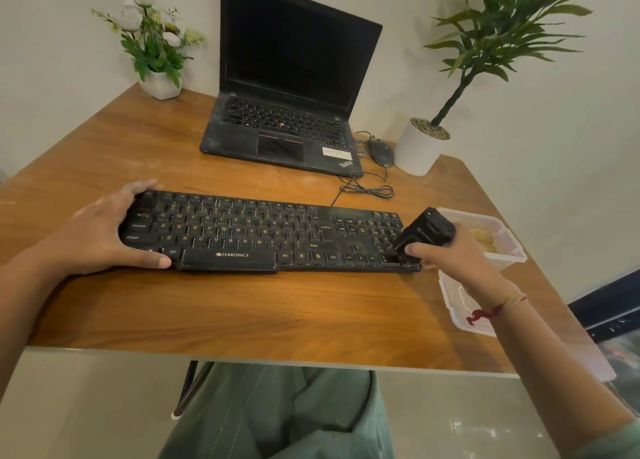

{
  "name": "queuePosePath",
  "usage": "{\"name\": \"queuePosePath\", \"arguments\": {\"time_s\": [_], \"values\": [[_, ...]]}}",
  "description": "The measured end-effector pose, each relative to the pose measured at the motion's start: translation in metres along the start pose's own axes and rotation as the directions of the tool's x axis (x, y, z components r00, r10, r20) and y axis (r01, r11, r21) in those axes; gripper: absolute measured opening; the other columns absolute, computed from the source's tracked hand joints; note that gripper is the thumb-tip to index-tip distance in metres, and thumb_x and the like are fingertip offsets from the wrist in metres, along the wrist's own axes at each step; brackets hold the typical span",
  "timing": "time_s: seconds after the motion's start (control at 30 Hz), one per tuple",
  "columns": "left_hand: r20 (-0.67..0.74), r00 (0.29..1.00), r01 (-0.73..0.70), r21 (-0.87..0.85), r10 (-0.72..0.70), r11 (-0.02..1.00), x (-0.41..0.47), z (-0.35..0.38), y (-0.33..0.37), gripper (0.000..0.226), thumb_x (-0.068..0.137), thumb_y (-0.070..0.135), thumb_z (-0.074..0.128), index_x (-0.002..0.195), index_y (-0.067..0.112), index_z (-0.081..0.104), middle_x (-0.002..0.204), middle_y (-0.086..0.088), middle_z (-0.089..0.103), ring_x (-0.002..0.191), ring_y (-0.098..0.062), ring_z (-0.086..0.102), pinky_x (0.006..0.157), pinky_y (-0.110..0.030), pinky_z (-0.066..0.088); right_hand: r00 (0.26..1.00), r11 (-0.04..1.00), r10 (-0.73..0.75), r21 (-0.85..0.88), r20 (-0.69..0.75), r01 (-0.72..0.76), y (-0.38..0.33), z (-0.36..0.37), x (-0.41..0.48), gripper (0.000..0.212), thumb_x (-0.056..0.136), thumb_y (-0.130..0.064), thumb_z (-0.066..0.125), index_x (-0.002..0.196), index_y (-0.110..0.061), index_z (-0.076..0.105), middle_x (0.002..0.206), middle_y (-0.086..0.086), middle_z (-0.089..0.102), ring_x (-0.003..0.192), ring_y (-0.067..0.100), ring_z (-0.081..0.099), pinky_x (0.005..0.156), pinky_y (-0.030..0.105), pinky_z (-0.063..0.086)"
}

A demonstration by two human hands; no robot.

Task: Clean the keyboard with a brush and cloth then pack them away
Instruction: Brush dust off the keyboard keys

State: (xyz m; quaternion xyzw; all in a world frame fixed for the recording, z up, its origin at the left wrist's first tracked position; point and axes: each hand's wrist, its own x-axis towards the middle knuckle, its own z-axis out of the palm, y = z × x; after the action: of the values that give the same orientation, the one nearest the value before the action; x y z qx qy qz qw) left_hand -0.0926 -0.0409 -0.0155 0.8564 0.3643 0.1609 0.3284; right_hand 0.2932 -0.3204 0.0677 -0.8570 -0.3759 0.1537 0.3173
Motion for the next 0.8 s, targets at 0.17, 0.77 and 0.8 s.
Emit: {"name": "queuePosePath", "arguments": {"time_s": [0.17,0.77,0.8], "values": [[0.004,1.0,-0.007,0.006,0.007,1.0,0.002,-0.001,-0.001,0.11,0.024,0.092,0.063,0.122,0.07,0.02,0.142,-0.004,0.043,0.126,-0.028,0.044,0.103,-0.052,0.036,0.993,1.0,-0.006,-0.028,-0.116,0.003,0.004,-0.008,0.005,0.015,0.074,-0.018,0.076,0.082,-0.014,0.064,0.077,0.008,0.07,0.071,0.021,0.067,0.068,0.039,0.058],[-0.016,1.0,-0.004,-0.001,0.004,1.0,-0.001,0.0,0.004,0.111,0.021,0.094,0.06,0.121,0.07,0.02,0.143,-0.003,0.043,0.127,-0.029,0.044,0.101,-0.049,0.035,0.982,0.996,0.052,0.084,-0.18,-0.037,0.013,-0.007,-0.001,0.014,0.071,-0.016,0.077,0.081,-0.014,0.066,0.079,0.014,0.071,0.074,0.027,0.067,0.068,0.045,0.056],[-0.018,1.0,-0.005,0.0,0.005,1.0,-0.002,0.0,0.004,0.111,0.021,0.094,0.061,0.121,0.07,0.02,0.143,-0.003,0.043,0.126,-0.029,0.044,0.101,-0.049,0.035,0.981,0.996,0.052,0.084,-0.188,-0.037,0.013,-0.005,-0.001,0.014,0.071,-0.017,0.077,0.08,-0.014,0.066,0.077,0.013,0.071,0.072,0.026,0.066,0.065,0.042,0.056]]}}
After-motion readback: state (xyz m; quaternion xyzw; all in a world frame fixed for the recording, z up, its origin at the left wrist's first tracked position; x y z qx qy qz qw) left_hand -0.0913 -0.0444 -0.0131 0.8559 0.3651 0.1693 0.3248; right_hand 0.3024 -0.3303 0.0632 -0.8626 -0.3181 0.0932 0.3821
